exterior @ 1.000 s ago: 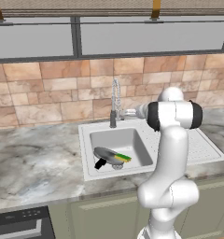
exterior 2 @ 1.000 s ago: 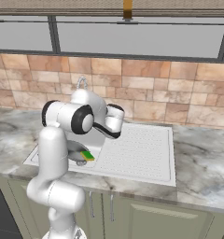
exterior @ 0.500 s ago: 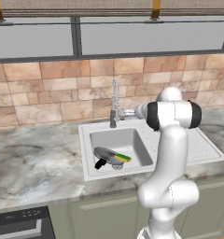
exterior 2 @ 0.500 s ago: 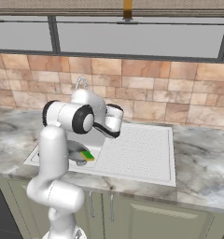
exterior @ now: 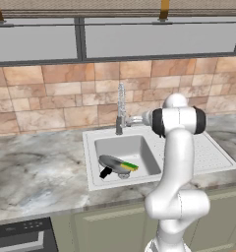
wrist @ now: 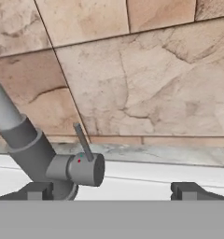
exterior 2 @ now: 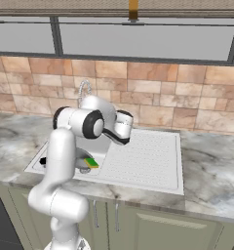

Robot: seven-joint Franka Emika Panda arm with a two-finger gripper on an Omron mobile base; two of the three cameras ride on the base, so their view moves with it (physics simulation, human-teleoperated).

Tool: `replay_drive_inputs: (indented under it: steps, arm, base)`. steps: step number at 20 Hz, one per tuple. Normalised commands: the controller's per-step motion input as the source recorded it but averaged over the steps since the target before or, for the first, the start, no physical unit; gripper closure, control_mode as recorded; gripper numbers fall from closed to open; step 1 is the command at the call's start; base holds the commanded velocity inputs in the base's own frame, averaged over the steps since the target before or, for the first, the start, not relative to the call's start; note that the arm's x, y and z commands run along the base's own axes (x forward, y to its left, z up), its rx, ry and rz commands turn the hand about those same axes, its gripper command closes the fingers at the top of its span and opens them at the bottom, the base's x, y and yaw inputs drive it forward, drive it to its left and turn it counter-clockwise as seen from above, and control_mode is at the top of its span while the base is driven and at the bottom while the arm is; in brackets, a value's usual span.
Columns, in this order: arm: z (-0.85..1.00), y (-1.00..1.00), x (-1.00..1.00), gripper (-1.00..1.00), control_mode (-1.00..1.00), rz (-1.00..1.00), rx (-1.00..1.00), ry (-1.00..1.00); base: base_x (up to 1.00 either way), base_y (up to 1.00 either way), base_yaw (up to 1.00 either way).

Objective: Pick the pan and sponge and place them into the sink. Then turn on the water.

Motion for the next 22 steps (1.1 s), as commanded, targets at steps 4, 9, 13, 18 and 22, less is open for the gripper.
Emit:
replay_drive_inputs:
  steps: [4, 9, 13, 18, 22]
  arm:
    - [-0.02, -0.34, 0.38, -1.0, -1.0, 0.02, 0.0, -0.01]
    - [0.0, -0.12, 0.29, -1.0, -1.0, 0.04, 0.02, 0.0]
    - [-0.02, 0.0, 0.18, -1.0, -1.0, 0.06, 0.03, 0.0]
    - [-0.1, 0.0, 0.2, -1.0, -1.0, 0.06, 0.03, 0.0]
    - [-0.18, 0.0, 0.15, -1.0, -1.0, 0.07, 0.03, 0.0]
  base:
    - [0.0, 0.0, 0.0]
    - [0.0, 0.0, 0.0]
    - [0.0, 0.0, 0.0]
    - [0.0, 0.0, 0.0]
    - [0.0, 0.0, 0.0]
